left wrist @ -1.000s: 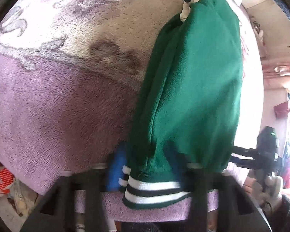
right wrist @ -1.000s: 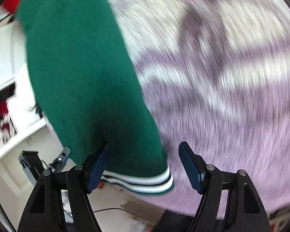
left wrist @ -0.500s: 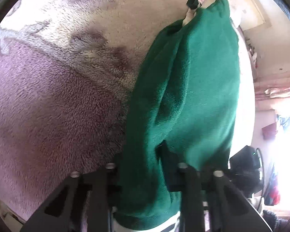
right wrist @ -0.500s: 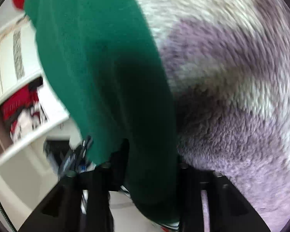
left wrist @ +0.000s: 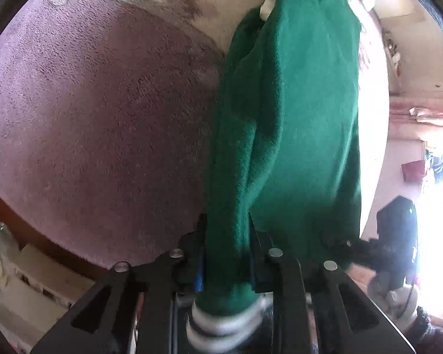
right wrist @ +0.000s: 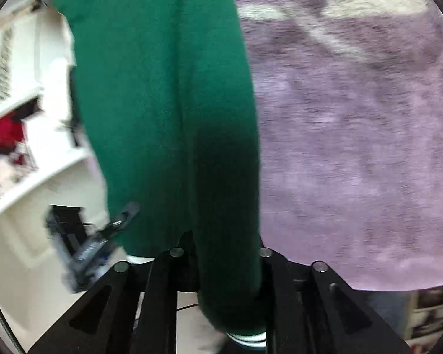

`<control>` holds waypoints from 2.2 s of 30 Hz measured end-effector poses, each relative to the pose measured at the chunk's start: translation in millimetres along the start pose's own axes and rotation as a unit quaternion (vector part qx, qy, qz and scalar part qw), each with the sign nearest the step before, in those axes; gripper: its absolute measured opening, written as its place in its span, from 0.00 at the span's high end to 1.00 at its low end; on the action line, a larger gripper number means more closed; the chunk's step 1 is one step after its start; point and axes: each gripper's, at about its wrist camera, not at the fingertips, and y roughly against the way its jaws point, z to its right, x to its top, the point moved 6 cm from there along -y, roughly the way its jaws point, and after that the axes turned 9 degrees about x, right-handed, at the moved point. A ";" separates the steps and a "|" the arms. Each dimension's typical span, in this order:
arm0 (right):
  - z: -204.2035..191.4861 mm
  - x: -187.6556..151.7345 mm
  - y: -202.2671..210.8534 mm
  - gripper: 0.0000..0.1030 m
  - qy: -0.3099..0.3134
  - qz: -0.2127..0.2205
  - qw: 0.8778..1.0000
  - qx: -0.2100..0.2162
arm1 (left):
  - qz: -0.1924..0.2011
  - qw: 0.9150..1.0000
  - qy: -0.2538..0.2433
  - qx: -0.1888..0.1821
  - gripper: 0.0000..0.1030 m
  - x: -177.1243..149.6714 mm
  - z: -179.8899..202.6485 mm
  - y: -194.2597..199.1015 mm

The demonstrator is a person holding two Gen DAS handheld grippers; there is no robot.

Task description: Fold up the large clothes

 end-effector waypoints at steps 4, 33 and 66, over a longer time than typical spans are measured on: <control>8.6 -0.4 21.9 0.57 -0.017 -0.011 1.000 0.009 | -0.002 1.000 -0.022 0.009 0.63 5.2 6.6 35.2; -130.7 271.3 138.1 0.25 -0.018 0.217 0.976 -0.023 | 0.103 0.987 -0.123 -0.019 0.97 403.0 159.7 -31.9; -17.4 97.0 73.0 0.25 -0.110 0.136 0.985 -0.011 | 0.078 0.985 -0.021 -0.155 0.73 350.8 110.9 7.2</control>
